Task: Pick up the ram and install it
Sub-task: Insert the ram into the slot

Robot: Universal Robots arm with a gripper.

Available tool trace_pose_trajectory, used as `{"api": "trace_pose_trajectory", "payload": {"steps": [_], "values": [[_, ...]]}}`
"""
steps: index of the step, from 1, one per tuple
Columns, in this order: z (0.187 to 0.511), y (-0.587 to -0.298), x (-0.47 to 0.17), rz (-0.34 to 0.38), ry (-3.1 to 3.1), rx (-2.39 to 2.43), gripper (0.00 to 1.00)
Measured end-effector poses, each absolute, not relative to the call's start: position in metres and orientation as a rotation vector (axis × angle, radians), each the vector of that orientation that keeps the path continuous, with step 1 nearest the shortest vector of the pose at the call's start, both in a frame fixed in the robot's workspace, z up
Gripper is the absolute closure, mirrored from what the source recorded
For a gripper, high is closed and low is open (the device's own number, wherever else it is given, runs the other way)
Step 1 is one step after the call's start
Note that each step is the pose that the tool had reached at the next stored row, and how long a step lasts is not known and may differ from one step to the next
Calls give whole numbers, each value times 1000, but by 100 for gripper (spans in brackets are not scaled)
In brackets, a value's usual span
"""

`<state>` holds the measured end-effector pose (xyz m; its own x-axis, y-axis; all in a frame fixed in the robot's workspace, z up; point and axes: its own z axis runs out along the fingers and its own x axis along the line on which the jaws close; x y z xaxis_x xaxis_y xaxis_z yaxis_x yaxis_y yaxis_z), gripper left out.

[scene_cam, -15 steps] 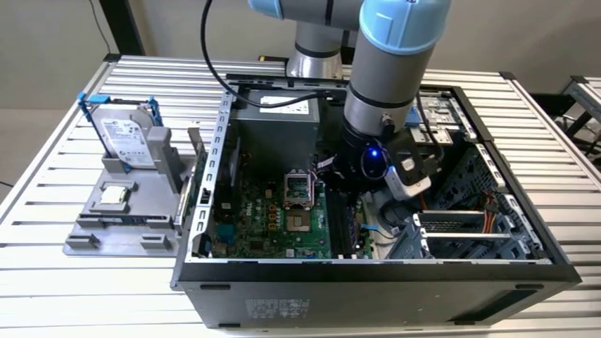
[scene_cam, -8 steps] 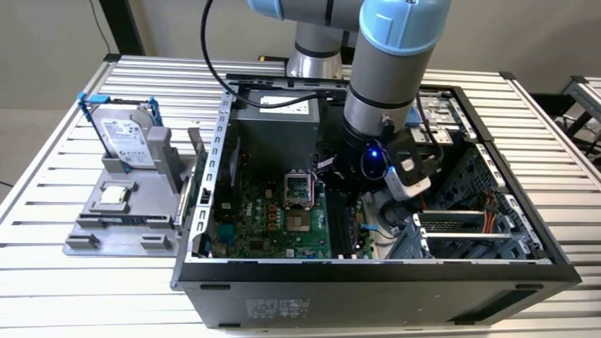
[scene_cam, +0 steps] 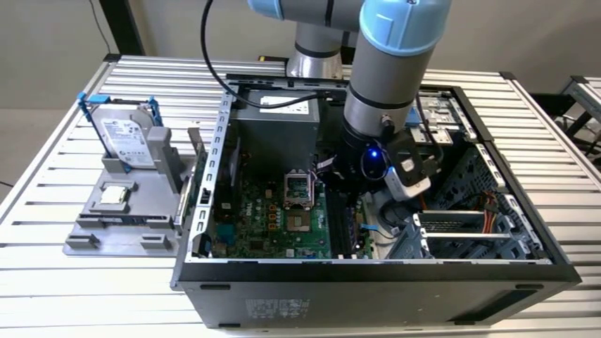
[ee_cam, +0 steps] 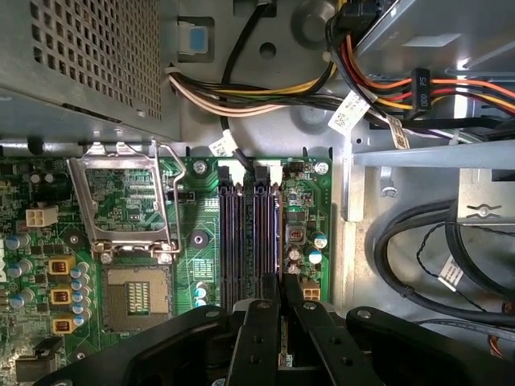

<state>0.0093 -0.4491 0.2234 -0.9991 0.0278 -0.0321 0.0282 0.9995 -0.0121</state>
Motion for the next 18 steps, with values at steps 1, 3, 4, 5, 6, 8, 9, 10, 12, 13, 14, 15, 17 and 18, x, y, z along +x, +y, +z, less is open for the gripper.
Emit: {"api": "trace_pose_trajectory", "payload": {"steps": [1, 3, 4, 5, 6, 8, 9, 10, 12, 13, 14, 15, 17, 18], "values": [[223, -449, 9, -19, 3110, 43, 100], [222, -449, 9, -19, 3111, 43, 100], [222, -449, 9, -19, 3111, 43, 100], [221, -449, 9, -19, 3112, 43, 100], [220, -449, 9, -19, 3112, 43, 100], [219, -449, 9, -20, 3114, 43, 100], [218, -449, 9, -20, 3115, 43, 100], [218, -449, 9, -20, 3116, 43, 100], [218, -449, 9, -20, 3117, 43, 100], [218, -449, 9, -20, 3117, 43, 100], [218, -449, 9, -20, 3117, 43, 100], [218, -449, 9, -20, 3117, 43, 100], [218, -449, 9, -20, 3117, 43, 100], [218, -449, 9, -20, 3117, 43, 0]]}}
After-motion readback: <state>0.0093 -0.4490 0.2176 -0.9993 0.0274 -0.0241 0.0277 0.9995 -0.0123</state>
